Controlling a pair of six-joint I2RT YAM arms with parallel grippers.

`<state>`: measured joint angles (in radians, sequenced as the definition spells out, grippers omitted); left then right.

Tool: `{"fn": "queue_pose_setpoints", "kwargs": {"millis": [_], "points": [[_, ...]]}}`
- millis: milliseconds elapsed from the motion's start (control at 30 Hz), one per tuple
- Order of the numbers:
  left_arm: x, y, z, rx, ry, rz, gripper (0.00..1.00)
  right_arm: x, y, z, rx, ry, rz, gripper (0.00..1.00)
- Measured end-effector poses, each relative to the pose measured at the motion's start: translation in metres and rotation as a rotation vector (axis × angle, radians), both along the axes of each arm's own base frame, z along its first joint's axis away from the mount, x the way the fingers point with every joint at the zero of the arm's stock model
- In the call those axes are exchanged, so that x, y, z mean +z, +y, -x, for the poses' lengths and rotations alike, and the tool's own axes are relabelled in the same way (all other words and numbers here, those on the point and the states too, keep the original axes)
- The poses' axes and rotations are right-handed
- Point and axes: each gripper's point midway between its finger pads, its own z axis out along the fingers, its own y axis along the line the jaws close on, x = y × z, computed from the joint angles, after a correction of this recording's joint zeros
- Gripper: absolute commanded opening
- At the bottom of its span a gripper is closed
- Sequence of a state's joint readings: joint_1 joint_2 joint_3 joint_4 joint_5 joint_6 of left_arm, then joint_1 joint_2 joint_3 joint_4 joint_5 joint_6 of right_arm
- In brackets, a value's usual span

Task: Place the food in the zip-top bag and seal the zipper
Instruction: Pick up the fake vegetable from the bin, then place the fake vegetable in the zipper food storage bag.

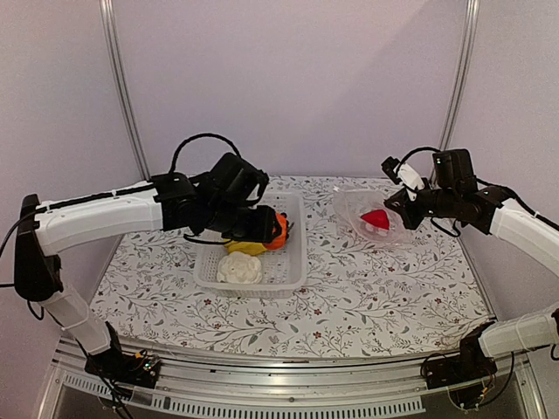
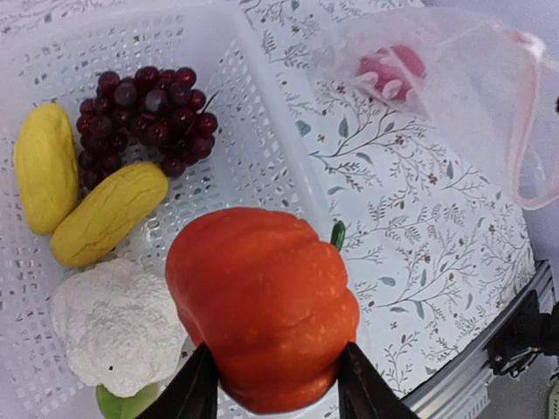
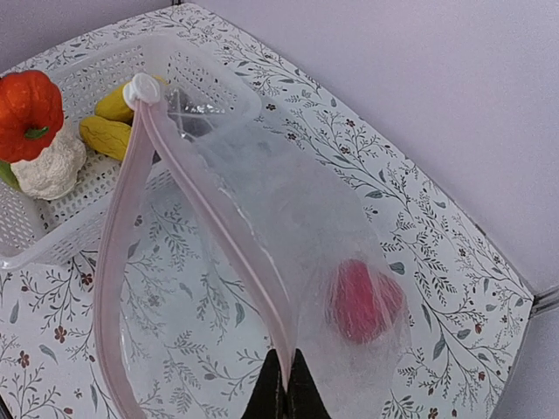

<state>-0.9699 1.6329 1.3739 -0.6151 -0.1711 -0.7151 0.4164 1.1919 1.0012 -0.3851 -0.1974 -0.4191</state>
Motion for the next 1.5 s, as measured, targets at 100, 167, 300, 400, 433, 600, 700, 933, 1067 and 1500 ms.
{"fn": "queue_pose_setpoints", "kwargs": {"millis": [100,167,300,400,433,600,700,933,1067,1500], "points": [[0.044,-0.018,0.003,-0.067,-0.103,0.106,0.22,-0.001,0.000,0.002,0.001,0.011,0.004,0.00],[0.074,-0.043,0.009,-0.140,-0.170,0.197,0.22,0.001,0.001,0.003,0.006,0.015,0.003,0.00],[0.117,-0.088,0.029,-0.289,-0.264,0.356,0.22,0.009,0.007,0.004,0.026,0.022,-0.009,0.00],[0.139,-0.122,0.036,-0.368,-0.311,0.466,0.22,0.013,0.009,0.005,0.032,0.032,-0.018,0.00],[0.144,-0.136,0.036,-0.392,-0.324,0.504,0.22,0.015,0.010,0.005,0.036,0.035,-0.021,0.00],[0.134,-0.186,0.022,-0.422,-0.325,0.553,0.19,0.023,0.013,0.006,0.037,0.056,-0.044,0.00],[0.109,-0.203,0.015,-0.402,-0.288,0.534,0.18,0.026,0.014,0.004,0.026,0.066,-0.055,0.00],[0.075,-0.202,0.006,-0.306,-0.232,0.468,0.43,0.027,0.014,0.001,0.004,0.083,-0.070,0.00],[0.072,-0.195,-0.006,-0.224,-0.228,0.447,0.94,0.027,0.014,0.000,-0.003,0.097,-0.073,0.00],[0.138,-0.184,-0.003,-0.219,-0.512,0.399,1.00,0.028,0.009,-0.017,-0.069,0.100,-0.045,0.00]]}}
